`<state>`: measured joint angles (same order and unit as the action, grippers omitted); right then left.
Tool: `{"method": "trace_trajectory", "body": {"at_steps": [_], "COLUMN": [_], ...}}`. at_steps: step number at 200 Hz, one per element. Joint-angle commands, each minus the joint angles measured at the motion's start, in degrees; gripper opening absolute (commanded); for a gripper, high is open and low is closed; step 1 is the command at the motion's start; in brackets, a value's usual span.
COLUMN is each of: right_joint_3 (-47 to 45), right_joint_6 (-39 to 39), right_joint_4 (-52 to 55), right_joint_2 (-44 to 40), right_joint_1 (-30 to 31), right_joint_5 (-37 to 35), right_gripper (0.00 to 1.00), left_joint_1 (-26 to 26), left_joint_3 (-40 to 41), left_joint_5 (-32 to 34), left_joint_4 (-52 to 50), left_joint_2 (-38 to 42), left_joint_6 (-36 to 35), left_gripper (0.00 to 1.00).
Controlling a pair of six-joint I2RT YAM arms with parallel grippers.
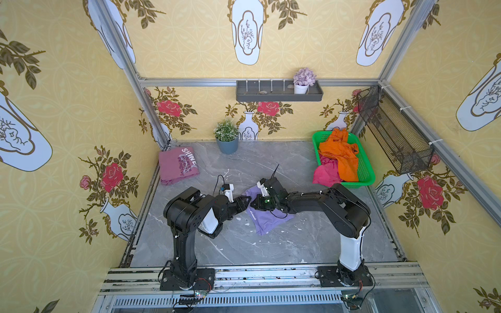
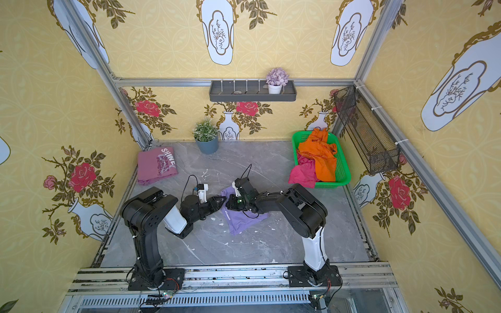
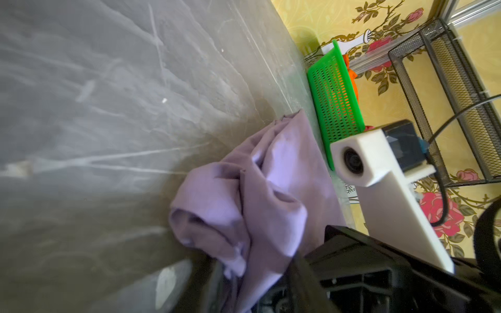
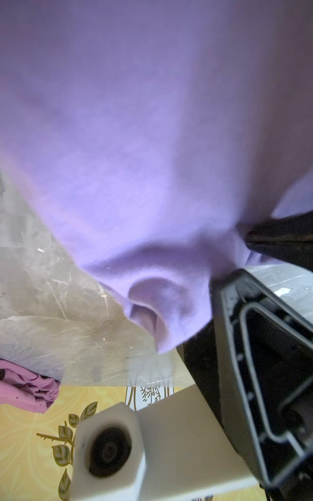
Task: Fold and stack t-shirts
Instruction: Smooth out the T-shirt at the center of the board, then pick up the T-shirt from the center of the board.
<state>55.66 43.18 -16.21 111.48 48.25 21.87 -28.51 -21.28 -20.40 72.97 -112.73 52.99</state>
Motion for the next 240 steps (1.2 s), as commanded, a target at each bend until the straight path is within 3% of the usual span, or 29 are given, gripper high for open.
{"method": "trace_trajectory", "body": {"at_steps": [1, 38, 54, 71, 116, 154, 160, 170, 172, 174, 183, 196, 240], "right_joint_3": [0.4, 0.1, -0.4, 0.5, -1.2, -6.2, -6.7, -7.2, -7.3, -7.4, -7.8, -8.3, -11.2], "right_joint_6": [-0.8, -1.5, -3.0, -5.6, -9.3, -8.8, -8.8, -8.7, -8.7, -8.6, -8.2, -8.0, -7.3], "right_joint_4": [1.8, 2.0, 3.2, 7.8, 15.8, 15.8, 15.5, 14.8, 14.5, 14.4, 13.3, 11.8, 5.9], "right_joint_2": [-0.7, -2.0, -4.9, -8.5, -18.5, -24.6, -24.9, -24.6, -24.4, -24.3, -23.5, -21.8, -15.7], "right_joint_1": [0.0, 0.1, -0.1, -0.5, -1.8, -3.5, -3.7, -3.8, -3.8, -3.7, -3.7, -3.6, -4.0], "right_joint_5": [-0.4, -0.4, -1.6, -3.8, -7.9, -8.3, -7.4, -6.7, -6.5, -6.4, -5.6, -5.3, -4.1], "right_gripper": [0.0, 0.0, 0.18, 0.23, 0.25, 0.25, 0.25, 0.25, 0.24, 0.24, 0.18, 0.0, 0.0], "left_joint_1": [0.0, 1.4, 2.5, 3.4, 5.2, 6.1, 6.0, 6.0, 6.0, 6.0, 6.1, 6.0, 6.1], "left_joint_3": [0.4, 2.2, 2.2, 1.6, -1.7, -0.5, -0.7, -0.6, -0.5, -0.5, -0.4, -0.3, -0.5], "left_joint_5": [-0.8, -0.3, -0.8, -0.9, 1.0, 0.9, 0.6, 0.2, 0.1, 0.0, -0.5, -0.2, -0.9], "left_joint_4": [-16.0, -12.9, -12.8, -14.5, -26.2, -28.1, -28.6, -27.9, -27.8, -27.6, -26.6, -26.0, -25.4], "left_joint_2": [-1.6, -1.1, 0.0, 2.5, 10.3, 11.9, 11.6, 11.1, 10.9, 10.8, 10.4, 10.2, 10.0], "left_joint_6": [-0.1, 0.6, 0.9, 0.6, -3.9, -5.3, -5.5, -5.5, -5.6, -5.5, -5.4, -4.9, -4.6], "left_gripper": [0.0, 0.0, 0.0, 0.0, 0.0, 0.0, 0.23, 0.86, 0.96, 1.0, 0.99, 0.99, 0.99]}}
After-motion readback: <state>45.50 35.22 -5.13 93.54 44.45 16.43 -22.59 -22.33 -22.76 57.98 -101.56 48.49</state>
